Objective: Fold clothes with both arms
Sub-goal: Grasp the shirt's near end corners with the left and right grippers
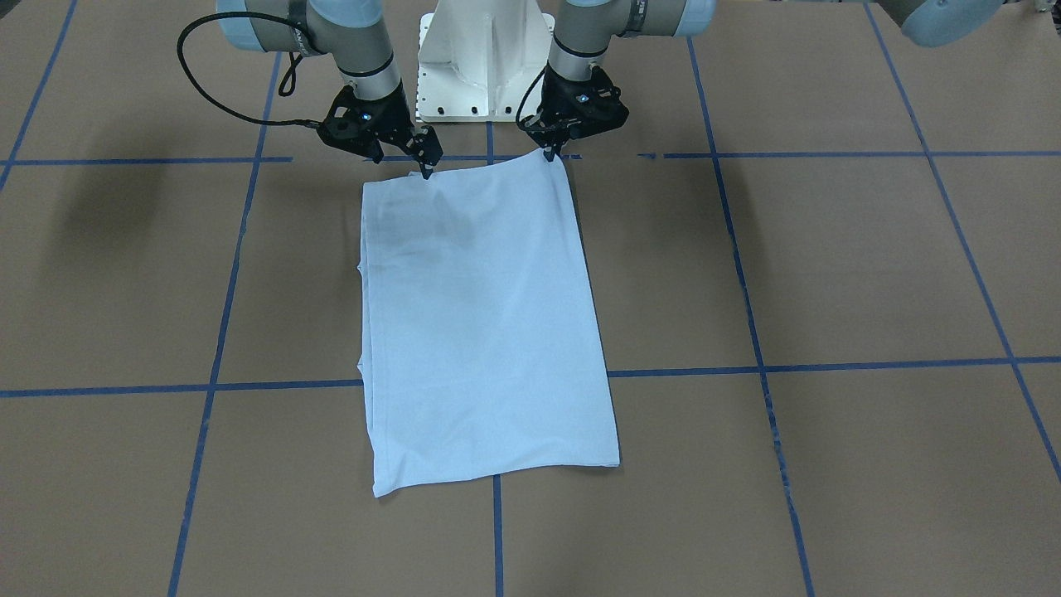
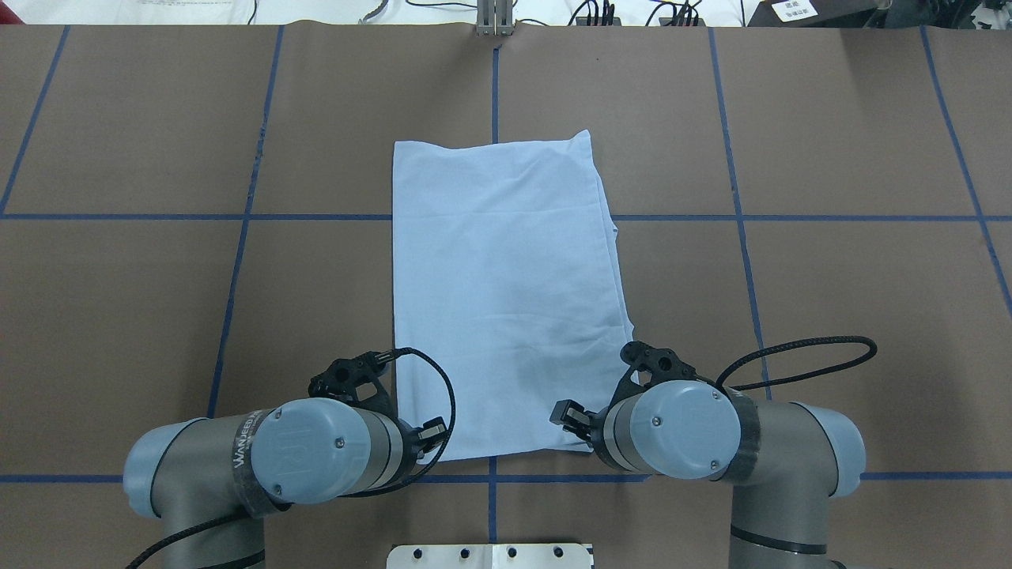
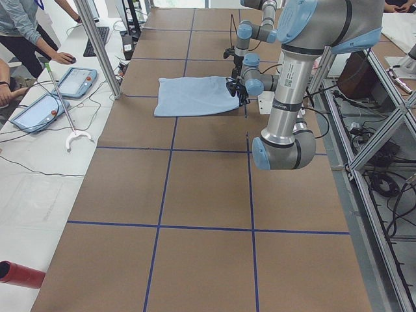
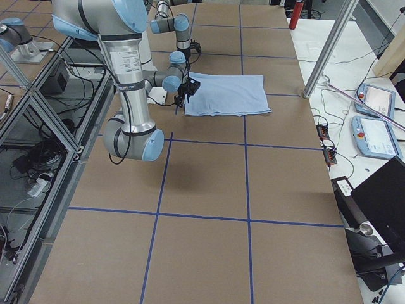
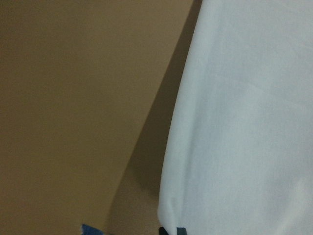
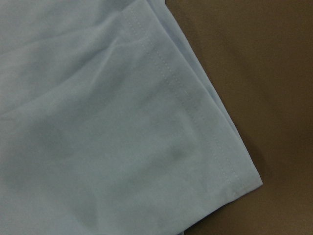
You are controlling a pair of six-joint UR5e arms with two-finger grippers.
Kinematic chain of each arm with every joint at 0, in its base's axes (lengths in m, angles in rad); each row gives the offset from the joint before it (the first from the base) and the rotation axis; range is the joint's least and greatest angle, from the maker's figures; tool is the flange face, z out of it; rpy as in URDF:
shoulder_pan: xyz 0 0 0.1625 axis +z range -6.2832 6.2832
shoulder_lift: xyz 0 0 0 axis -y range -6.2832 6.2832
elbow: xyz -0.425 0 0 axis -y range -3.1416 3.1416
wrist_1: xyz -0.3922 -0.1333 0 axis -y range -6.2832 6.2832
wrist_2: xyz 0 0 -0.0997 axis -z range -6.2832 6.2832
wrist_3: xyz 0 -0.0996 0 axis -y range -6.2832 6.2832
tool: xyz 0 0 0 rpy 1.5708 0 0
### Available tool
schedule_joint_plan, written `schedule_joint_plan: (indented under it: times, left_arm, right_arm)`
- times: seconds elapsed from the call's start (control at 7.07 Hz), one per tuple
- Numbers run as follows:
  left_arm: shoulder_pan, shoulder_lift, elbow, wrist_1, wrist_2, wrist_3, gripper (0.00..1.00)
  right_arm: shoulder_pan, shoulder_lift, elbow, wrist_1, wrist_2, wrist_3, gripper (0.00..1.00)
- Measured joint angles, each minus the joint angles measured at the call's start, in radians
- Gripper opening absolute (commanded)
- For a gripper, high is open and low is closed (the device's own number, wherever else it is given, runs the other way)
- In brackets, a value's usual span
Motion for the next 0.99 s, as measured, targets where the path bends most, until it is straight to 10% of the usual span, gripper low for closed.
schedule_joint_plan:
  times: [0.71, 0.99]
  left_arm:
    - [0.004, -0.003, 0.001, -0.001, -0.001, 0.001, 0.0]
    - [0.004, -0.003, 0.0, -0.001, -0.001, 0.001, 0.0]
  right_arm:
    - [0.007, 0.009, -0.05, -0.004, -0.014, 0.022, 1.0]
    - [0.007, 0.009, -0.056, -0.005, -0.013, 0.022, 0.26]
